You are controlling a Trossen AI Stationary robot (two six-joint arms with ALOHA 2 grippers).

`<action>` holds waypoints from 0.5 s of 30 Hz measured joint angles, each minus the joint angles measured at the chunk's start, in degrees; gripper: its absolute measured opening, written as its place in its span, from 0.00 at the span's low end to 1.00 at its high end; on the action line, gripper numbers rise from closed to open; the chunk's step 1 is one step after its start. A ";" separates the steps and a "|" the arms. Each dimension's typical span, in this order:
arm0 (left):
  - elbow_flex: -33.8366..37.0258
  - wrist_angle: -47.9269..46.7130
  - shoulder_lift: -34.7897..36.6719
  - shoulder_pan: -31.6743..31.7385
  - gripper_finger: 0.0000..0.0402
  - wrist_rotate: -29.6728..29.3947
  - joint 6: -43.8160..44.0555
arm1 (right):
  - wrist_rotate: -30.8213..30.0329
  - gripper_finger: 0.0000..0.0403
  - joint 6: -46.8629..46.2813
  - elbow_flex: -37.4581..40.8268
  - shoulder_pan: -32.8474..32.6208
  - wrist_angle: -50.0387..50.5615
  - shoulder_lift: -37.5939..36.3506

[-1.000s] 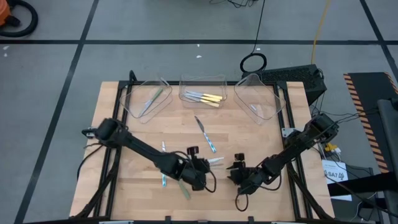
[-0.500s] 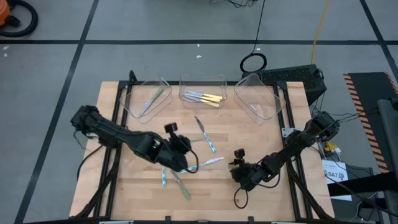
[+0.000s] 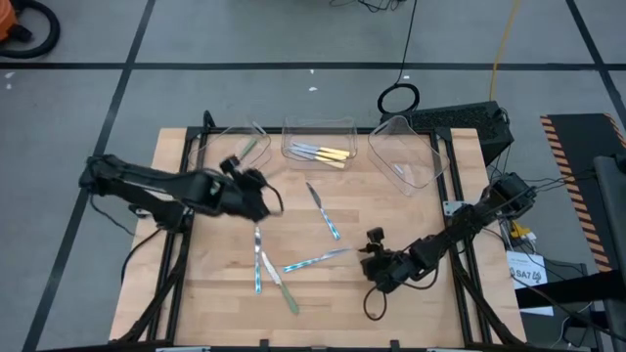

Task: Sort silverware by color (type)
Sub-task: Put the right green table knife into the left transparent bin

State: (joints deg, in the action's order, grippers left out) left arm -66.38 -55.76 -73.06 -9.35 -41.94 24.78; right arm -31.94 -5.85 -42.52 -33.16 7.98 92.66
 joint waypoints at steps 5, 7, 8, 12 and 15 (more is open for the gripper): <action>9.60 4.15 9.92 9.31 0.12 1.55 -0.06 | -1.66 0.40 3.19 0.00 2.14 -1.87 0.00; 12.43 5.63 12.63 13.19 0.12 1.76 -1.24 | -1.26 0.40 4.67 -0.02 3.08 -3.60 0.00; 13.55 6.93 13.78 15.21 0.12 2.14 -2.02 | -1.22 0.40 5.29 -0.02 3.51 -4.41 0.00; 16.35 11.97 15.30 22.58 0.12 4.90 -6.60 | -1.14 0.40 8.31 -0.02 4.95 -7.98 0.00; 17.47 16.82 14.65 27.99 0.12 9.54 -11.60 | -1.05 0.40 10.22 -0.04 5.89 -10.94 0.00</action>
State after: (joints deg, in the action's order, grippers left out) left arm -48.91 -38.94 -58.40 18.65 -32.40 13.18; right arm -32.99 4.38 -42.57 -27.27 -2.96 92.66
